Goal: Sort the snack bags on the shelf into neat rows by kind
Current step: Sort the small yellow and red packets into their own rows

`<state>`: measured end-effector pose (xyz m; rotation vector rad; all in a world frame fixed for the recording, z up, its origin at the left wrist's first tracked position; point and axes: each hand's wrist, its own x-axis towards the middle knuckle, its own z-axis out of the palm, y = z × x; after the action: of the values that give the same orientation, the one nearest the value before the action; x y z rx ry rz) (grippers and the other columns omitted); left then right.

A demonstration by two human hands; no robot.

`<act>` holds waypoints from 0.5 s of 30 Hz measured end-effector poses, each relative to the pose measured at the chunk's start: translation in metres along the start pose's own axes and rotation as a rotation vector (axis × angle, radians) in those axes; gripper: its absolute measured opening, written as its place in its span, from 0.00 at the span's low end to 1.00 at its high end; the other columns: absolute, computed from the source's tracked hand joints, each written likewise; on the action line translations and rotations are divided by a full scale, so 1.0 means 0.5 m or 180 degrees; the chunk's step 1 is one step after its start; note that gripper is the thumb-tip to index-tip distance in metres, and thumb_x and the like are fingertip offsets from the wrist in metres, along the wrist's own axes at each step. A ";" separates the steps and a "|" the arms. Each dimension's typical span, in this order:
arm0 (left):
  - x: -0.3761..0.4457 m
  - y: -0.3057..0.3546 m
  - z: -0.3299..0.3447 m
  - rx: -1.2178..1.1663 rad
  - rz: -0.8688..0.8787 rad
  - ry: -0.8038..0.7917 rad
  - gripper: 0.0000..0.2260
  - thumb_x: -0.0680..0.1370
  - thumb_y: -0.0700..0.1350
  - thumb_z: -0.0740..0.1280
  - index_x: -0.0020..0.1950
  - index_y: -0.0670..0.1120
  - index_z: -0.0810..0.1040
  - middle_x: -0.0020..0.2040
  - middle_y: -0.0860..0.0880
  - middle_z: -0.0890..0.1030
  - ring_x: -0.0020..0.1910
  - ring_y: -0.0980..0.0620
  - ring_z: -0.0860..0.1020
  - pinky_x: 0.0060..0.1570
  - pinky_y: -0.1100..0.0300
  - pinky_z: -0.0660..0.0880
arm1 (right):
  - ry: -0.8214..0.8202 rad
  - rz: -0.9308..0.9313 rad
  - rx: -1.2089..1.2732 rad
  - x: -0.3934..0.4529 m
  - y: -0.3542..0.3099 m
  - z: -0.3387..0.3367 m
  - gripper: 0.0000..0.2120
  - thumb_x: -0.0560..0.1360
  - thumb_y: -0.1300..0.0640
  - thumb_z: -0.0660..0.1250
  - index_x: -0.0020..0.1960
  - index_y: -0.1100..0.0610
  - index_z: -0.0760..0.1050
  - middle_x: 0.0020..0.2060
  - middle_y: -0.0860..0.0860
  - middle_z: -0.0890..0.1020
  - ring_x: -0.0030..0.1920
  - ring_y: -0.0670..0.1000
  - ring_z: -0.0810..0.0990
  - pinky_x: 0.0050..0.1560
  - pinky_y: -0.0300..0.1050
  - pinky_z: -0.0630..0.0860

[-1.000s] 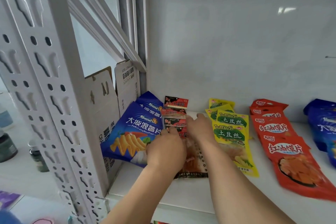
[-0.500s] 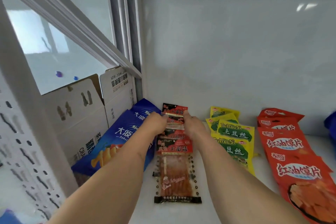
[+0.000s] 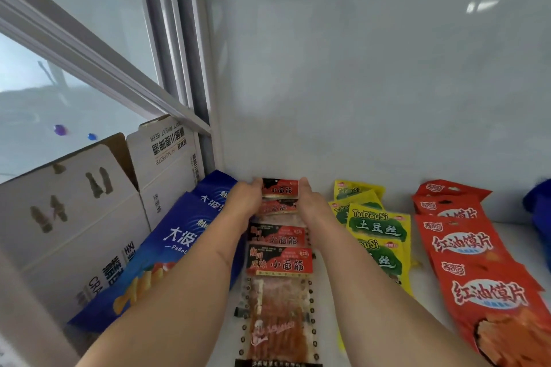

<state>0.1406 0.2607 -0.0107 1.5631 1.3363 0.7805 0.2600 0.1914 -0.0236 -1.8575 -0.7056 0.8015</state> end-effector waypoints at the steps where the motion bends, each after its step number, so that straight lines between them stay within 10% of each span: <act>1: 0.010 0.002 0.000 -0.0126 -0.0048 -0.0026 0.22 0.84 0.56 0.55 0.59 0.38 0.77 0.49 0.43 0.81 0.46 0.46 0.79 0.44 0.55 0.75 | -0.0028 0.0013 0.0023 0.002 0.001 0.001 0.39 0.78 0.31 0.44 0.72 0.59 0.68 0.65 0.60 0.76 0.63 0.61 0.76 0.64 0.58 0.73; 10: 0.052 0.009 0.032 -0.0480 -0.0468 -0.0643 0.22 0.81 0.62 0.59 0.52 0.43 0.78 0.49 0.42 0.83 0.50 0.43 0.82 0.54 0.51 0.79 | 0.0026 0.0112 0.0072 0.020 0.009 0.005 0.43 0.74 0.27 0.42 0.68 0.59 0.72 0.63 0.60 0.79 0.62 0.62 0.78 0.64 0.59 0.74; 15: 0.043 0.016 0.041 -0.0294 -0.0380 -0.0732 0.23 0.81 0.64 0.58 0.49 0.44 0.78 0.44 0.44 0.83 0.44 0.46 0.81 0.41 0.57 0.76 | 0.0196 0.0016 -0.0293 0.024 0.007 -0.002 0.41 0.77 0.30 0.41 0.70 0.59 0.72 0.68 0.60 0.74 0.67 0.61 0.74 0.69 0.58 0.69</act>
<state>0.1668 0.2768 -0.0132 1.4391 1.1963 0.5624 0.2686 0.1989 -0.0292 -1.9589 -0.7094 0.7223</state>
